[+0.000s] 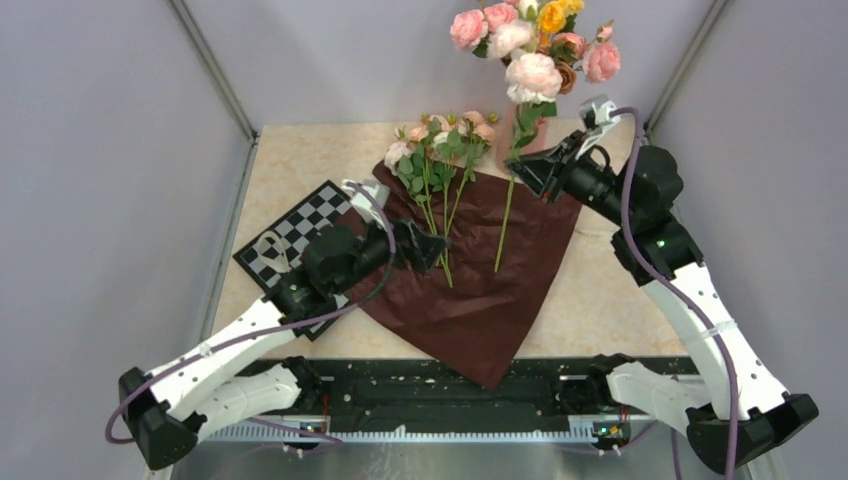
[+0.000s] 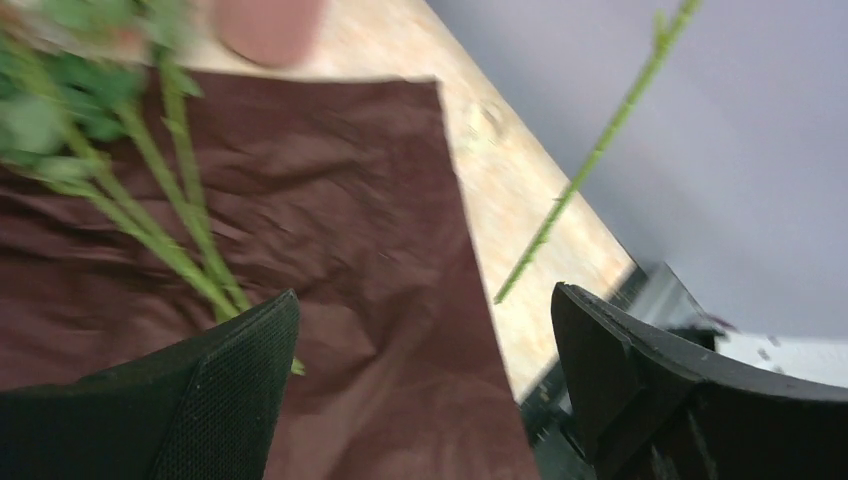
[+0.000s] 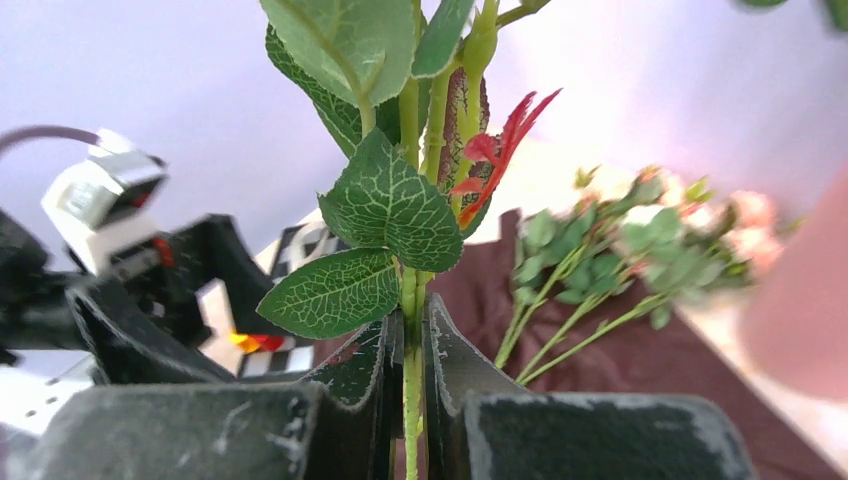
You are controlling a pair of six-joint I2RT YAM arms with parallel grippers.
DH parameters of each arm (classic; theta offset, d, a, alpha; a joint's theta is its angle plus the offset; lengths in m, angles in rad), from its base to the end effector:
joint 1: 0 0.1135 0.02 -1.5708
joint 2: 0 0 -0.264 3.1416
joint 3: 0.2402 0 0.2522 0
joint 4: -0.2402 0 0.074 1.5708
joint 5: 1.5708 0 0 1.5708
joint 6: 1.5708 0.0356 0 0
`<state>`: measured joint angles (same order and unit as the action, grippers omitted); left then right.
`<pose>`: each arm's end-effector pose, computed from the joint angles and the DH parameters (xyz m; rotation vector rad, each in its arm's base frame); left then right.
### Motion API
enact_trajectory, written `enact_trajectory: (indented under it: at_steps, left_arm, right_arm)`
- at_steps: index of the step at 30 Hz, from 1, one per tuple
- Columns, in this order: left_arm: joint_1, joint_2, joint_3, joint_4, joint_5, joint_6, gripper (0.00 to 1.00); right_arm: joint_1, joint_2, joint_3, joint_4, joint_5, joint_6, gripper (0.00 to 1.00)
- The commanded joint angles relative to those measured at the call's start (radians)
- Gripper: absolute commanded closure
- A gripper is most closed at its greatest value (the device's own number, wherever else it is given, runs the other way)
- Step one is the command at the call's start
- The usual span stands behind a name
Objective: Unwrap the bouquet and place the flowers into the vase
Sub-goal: Pick up the fake flower from the wrapping paper, then insert the fake flower into the vase.
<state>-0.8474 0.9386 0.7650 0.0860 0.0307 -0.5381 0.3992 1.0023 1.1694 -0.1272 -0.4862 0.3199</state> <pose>0.1480 -0.1692 0.3337 0.2978 1.7484 -1.0585 0.1915 0.0988 0.4401 -0.4645 1.5441 0.9341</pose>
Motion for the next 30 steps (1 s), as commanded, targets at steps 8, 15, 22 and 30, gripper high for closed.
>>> enact_trajectory:
  at_steps: [8, 15, 22, 30]
  left_arm:
    - [0.434, -0.084, 0.238, -0.59, -0.095, 0.278, 0.01]
    - [0.66, -0.063, 0.191, -0.568, -0.059, 0.328, 0.01]
    - [0.714, -0.04, 0.121, -0.525, -0.267, 0.37, 0.01]
    - [0.727, -0.048, 0.098, -0.505, -0.274, 0.369, 0.01]
  right_arm:
    - [0.011, 0.145, 0.162, 0.213, 0.212, -0.352, 1.0]
    - [0.011, 0.334, 0.306, 0.323, 0.279, -0.503, 1.0]
    - [0.01, 0.514, 0.449, 0.451, 0.374, -0.647, 1.0]
    - [0.01, 0.62, 0.522, 0.624, 0.442, -0.722, 1.0]
